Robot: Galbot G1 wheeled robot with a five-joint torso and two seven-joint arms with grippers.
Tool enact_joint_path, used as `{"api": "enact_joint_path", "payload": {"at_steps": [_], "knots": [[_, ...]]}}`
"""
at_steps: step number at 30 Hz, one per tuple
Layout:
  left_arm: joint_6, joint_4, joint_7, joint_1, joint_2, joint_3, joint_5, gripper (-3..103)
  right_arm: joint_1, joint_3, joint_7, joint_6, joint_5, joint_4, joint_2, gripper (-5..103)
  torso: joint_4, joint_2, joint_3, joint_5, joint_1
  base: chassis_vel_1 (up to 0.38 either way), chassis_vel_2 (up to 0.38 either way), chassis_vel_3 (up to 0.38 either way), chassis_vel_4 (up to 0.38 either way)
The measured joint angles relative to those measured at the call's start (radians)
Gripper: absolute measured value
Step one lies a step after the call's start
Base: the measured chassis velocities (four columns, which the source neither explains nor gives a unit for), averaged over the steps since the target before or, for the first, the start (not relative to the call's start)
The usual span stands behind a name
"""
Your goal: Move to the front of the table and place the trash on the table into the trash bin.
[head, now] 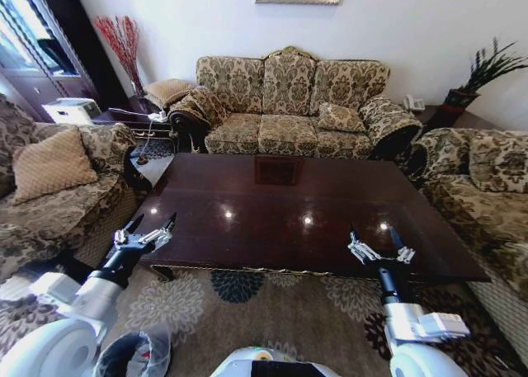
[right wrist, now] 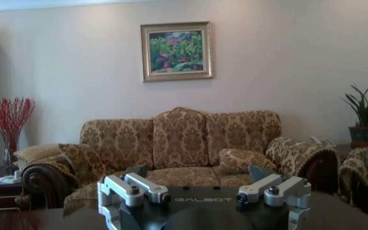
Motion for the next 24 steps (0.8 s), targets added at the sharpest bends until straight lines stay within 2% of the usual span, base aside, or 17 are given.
{"api": "enact_joint_path", "payload": {"at_steps": [24], "knots": [[-0.001, 0.004, 0.001, 0.0, 0.0, 0.0, 0.0, 100, 0.0, 0.0, 0.0, 0.001, 0.0, -0.001, 0.0, 100, 0.0, 0.0, 0.0, 0.0, 0.0, 0.0, 0.0, 0.0, 0.0]]}}
